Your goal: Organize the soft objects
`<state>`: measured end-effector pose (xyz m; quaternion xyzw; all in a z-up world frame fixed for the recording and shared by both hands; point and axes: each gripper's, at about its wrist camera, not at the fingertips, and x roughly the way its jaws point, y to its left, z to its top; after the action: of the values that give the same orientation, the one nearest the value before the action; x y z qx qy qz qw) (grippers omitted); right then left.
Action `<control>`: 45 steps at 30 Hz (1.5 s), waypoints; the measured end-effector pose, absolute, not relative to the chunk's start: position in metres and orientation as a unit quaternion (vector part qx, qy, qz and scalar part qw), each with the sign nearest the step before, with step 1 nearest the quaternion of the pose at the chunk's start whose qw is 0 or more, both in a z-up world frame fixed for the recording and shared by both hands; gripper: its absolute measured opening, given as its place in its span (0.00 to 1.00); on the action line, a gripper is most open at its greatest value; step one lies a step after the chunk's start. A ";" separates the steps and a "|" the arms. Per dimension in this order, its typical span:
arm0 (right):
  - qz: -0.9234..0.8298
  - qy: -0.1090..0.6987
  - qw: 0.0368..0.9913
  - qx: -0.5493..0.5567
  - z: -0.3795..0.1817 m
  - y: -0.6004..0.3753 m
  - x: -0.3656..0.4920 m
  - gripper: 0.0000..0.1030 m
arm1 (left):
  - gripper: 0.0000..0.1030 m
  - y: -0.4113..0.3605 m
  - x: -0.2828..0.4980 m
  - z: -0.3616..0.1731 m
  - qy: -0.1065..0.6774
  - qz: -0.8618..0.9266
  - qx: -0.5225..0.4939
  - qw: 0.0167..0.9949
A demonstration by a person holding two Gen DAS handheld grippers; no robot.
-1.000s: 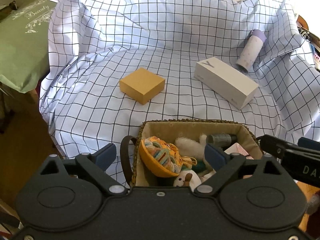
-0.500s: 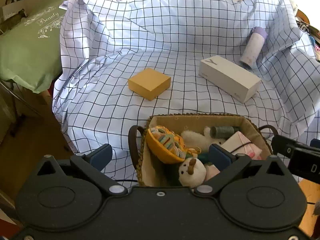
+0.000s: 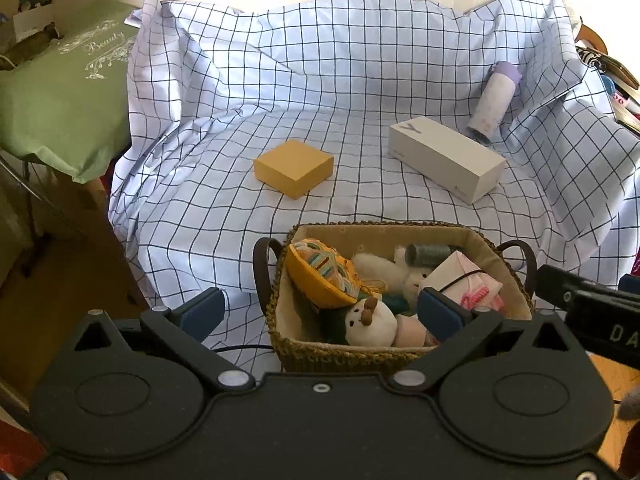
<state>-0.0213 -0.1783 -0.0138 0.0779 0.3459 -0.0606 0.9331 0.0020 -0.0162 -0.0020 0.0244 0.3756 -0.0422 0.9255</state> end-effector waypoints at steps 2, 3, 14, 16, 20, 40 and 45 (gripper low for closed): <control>-0.062 0.349 0.932 0.075 -0.016 -0.177 -0.022 1.00 | 0.96 -0.015 0.002 -0.003 0.377 -0.041 0.022 0.925; -0.062 0.350 0.932 0.073 -0.017 -0.176 -0.022 1.00 | 0.96 -0.014 0.001 -0.004 0.377 -0.039 0.021 0.925; -0.067 0.378 0.921 0.068 -0.028 -0.175 -0.021 1.00 | 0.96 -0.005 0.000 -0.013 0.395 -0.025 0.002 0.918; -0.069 0.381 0.919 0.071 -0.029 -0.175 -0.021 1.00 | 0.96 -0.005 0.000 -0.014 0.398 -0.021 0.002 0.917; -0.071 0.384 0.918 0.073 -0.030 -0.177 -0.020 1.00 | 0.96 -0.005 0.001 -0.017 0.403 -0.021 0.004 0.915; -0.070 0.390 0.915 0.077 -0.032 -0.176 -0.020 1.00 | 0.96 -0.006 0.000 -0.017 0.406 -0.025 0.008 0.914; -0.070 0.390 0.915 0.077 -0.032 -0.175 -0.020 1.00 | 0.96 -0.006 -0.001 -0.018 0.406 -0.027 0.008 0.913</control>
<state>-0.0203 -0.1753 -0.0322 0.0771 0.3898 -0.0703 0.9150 -0.0009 -0.0057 -0.0184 0.0084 0.4062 -0.0267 0.9133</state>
